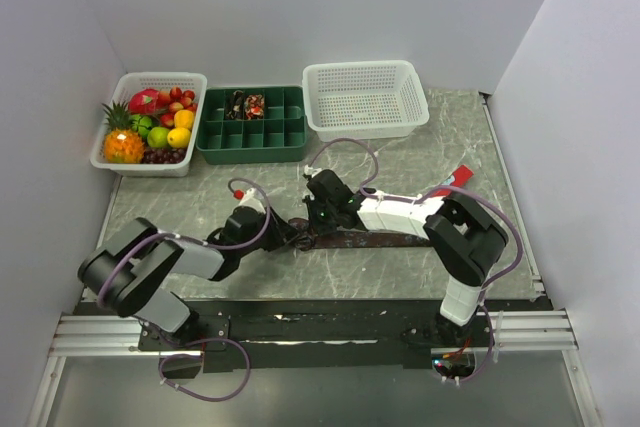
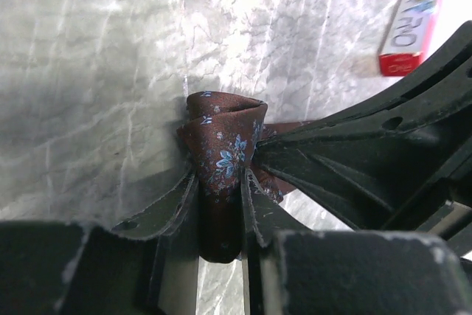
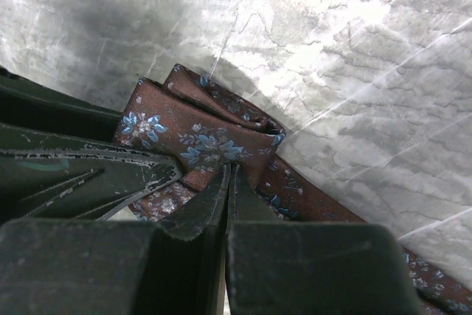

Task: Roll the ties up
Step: Roll the tie at the center of the board.

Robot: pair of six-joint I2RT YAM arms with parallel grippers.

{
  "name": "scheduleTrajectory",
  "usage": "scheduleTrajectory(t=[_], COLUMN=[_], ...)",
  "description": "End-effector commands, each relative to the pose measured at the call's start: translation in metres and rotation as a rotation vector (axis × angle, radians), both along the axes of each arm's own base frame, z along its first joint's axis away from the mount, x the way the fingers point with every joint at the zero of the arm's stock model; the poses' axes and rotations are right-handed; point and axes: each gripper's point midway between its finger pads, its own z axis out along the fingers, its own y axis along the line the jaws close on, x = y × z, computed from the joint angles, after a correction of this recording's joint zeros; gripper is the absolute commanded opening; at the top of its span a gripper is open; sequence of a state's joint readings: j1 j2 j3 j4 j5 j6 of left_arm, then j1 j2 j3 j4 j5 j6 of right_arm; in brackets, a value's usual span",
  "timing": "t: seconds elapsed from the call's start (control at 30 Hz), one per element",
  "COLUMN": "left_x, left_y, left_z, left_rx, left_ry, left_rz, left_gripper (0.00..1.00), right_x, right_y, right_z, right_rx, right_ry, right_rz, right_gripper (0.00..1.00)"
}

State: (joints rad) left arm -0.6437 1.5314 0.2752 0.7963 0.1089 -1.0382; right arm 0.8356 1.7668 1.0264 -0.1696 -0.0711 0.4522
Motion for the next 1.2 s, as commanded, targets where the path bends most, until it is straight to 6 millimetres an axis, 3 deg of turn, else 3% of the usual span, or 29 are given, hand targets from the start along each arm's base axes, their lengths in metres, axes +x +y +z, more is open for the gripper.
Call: scheduleTrajectory(t=[0.0,0.27,0.43,0.5,0.63,0.9,1.17], left_x=[0.003,0.006,0.020,0.022,0.032,0.035,0.037], left_y=[0.006,0.016,0.032,0.040,0.039,0.043,0.043], left_z=[-0.003,0.012,0.028,0.026,0.037,0.046,0.041], left_rx=[0.197,0.320,0.403,0.465,0.502,0.585,0.653], left_ry=[-0.017,-0.033,-0.058,-0.047,-0.071,-0.095,-0.083], left_rz=[-0.026,-0.008,0.076,0.091,0.088,0.042,-0.006], left_gripper=[0.06,0.03,0.01,0.01,0.01,0.01,0.01], right_x=[-0.016,-0.003,0.011,0.016,0.026,0.029,0.019], right_y=[0.007,0.038,0.058,0.061,0.072,0.065,0.054], right_z=[-0.014,0.007,0.021,0.023,0.040,0.053,0.046], right_rx=[-0.024,0.079,0.131,0.128,0.157,0.155,0.135], right_ry=[0.056,0.035,0.007,0.000,-0.030,-0.048,-0.020], right_rz=[0.038,0.063,0.067,0.064,0.065,0.052,0.057], right_gripper=[0.00,0.00,0.00,0.00,0.00,0.00,0.00])
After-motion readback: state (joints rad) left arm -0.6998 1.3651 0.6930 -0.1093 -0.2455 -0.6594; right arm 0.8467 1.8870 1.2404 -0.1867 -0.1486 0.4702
